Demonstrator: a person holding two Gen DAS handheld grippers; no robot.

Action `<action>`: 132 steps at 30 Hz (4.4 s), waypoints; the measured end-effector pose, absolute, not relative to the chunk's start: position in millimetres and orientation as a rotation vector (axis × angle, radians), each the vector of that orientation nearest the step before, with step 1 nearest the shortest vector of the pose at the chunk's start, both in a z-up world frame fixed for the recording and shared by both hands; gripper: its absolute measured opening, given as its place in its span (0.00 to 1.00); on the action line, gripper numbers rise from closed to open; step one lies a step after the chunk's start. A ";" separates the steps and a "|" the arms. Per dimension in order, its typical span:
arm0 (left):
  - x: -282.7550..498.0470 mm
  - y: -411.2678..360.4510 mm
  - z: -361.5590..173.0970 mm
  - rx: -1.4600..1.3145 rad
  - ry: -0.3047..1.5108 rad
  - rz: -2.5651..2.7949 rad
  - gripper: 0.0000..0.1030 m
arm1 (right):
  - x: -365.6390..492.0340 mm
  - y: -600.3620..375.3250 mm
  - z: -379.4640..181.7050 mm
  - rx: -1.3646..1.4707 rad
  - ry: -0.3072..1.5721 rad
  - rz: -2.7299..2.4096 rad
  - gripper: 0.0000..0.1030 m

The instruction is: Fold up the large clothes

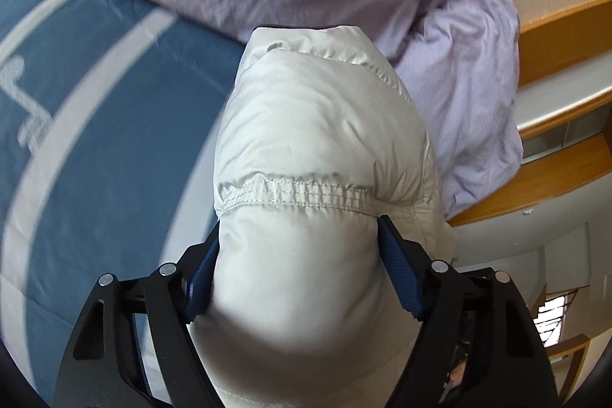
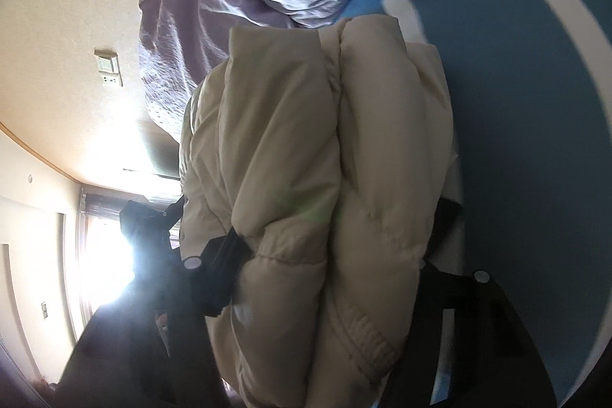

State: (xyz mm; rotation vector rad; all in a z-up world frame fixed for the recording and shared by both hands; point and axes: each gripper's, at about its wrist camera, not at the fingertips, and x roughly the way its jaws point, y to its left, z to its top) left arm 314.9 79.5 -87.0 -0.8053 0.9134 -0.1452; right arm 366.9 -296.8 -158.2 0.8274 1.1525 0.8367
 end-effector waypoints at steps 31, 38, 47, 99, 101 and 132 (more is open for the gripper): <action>350.5 34.5 -60.9 -0.183 0.797 0.144 0.90 | 347.8 -215.6 -49.1 0.206 0.743 0.462 0.71; 347.1 21.7 -70.8 -0.123 0.801 0.121 0.91 | 347.9 -202.0 -48.0 0.155 0.708 0.420 0.64; 346.8 19.1 -71.3 -0.106 0.796 0.121 0.91 | 353.4 -188.9 -78.6 0.070 0.753 0.378 0.53; 112.7 12.5 -31.1 -0.142 0.719 -0.004 0.99 | 135.8 -228.5 -45.1 0.134 0.892 0.326 0.98; 109.9 13.1 -35.1 -0.156 0.736 -0.017 0.99 | 129.7 -226.9 -46.2 0.139 0.894 0.334 0.98; 104.6 8.9 -43.8 -0.189 0.763 -0.037 0.98 | 126.3 -225.0 -57.2 0.158 0.922 0.339 0.98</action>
